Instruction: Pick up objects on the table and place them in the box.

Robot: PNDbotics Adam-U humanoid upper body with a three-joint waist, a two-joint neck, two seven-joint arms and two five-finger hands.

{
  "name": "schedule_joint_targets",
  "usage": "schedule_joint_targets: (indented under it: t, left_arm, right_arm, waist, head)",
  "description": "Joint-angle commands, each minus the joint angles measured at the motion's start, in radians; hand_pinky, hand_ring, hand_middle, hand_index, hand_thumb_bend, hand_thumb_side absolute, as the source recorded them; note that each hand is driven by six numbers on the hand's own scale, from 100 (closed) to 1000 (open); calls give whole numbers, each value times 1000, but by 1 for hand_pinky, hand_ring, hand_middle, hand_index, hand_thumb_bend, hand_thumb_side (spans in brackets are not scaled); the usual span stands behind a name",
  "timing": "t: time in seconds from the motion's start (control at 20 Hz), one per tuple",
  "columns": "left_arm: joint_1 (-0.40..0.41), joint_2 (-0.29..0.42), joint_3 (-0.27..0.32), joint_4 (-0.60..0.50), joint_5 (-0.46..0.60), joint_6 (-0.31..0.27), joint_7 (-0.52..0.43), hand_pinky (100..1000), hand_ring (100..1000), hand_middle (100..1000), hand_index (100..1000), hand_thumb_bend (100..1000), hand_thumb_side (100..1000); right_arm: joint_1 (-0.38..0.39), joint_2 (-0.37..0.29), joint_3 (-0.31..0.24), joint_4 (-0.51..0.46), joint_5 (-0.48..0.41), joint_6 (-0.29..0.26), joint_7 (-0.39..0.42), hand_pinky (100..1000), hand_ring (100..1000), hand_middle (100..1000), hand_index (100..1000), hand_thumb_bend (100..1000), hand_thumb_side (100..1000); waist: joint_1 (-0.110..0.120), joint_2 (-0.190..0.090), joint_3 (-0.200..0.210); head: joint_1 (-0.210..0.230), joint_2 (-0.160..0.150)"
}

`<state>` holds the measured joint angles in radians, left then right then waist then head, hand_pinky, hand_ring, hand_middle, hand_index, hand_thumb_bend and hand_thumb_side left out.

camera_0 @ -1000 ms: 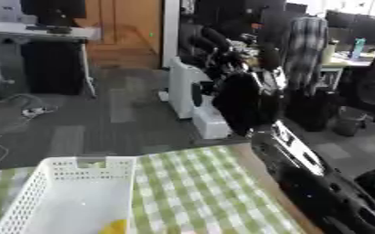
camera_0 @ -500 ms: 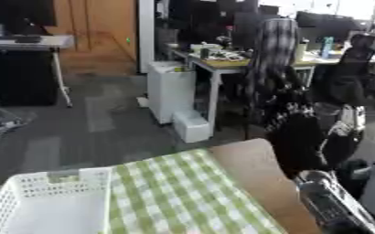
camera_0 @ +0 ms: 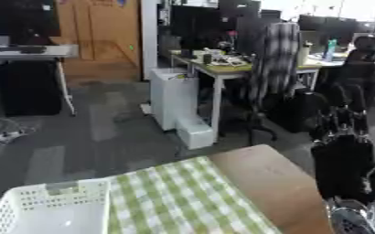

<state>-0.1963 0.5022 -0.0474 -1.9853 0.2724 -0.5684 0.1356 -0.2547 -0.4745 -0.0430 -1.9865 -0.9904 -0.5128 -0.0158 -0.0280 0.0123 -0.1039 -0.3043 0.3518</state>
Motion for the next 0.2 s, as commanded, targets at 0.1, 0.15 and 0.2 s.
schedule_joint_targets:
  t: [0.1, 0.15, 0.2]
  left_arm:
    - [-33, 20, 9, -15, 6, -5, 6, 671, 589, 837, 841, 366, 774]
    - [-38, 21, 9, -15, 10, -8, 7, 670, 588, 838, 843, 366, 774]
    - [-43, 21, 7, -15, 14, -12, 4, 675, 590, 836, 814, 359, 779]
  right_arm:
    - [5, -19, -2, -14, 0, -2, 4, 431, 742, 788, 850, 507, 674]
    - [8, -19, -1, -14, 0, 0, 7, 432, 742, 788, 850, 507, 674]
    - [10, -19, 1, -14, -1, 1, 10, 431, 741, 787, 850, 505, 673]
  waist:
    - [-3, -10, 11]
    - [-3, -11, 13]
    - [-3, -12, 14]
  head:
    - [38, 18]
    - [46, 20]
    - [62, 25]
